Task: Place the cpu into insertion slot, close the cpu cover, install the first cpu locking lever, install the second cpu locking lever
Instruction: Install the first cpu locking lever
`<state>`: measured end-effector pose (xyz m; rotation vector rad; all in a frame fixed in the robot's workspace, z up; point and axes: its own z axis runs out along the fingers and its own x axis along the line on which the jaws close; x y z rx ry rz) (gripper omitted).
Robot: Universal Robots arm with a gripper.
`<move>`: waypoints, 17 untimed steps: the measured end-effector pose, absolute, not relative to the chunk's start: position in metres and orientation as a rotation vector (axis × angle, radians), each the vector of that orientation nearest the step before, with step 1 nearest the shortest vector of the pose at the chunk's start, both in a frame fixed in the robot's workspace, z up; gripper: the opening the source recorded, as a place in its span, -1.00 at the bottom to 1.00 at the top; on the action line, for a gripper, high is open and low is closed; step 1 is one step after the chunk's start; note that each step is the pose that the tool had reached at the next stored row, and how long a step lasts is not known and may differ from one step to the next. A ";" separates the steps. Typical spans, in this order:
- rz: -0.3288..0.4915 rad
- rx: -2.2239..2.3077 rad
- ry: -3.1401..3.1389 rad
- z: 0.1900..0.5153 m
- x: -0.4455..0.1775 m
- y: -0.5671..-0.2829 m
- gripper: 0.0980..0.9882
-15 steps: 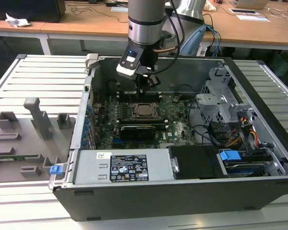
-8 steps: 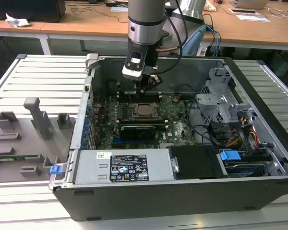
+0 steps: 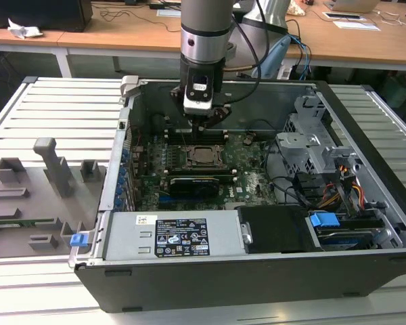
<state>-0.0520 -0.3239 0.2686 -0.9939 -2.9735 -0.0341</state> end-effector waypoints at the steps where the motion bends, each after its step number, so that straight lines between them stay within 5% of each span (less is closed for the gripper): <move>1: -0.034 -0.947 -2.988 0.269 -0.052 -0.324 -0.98; 17: -0.034 -0.714 -3.051 0.281 -0.052 -0.324 -0.98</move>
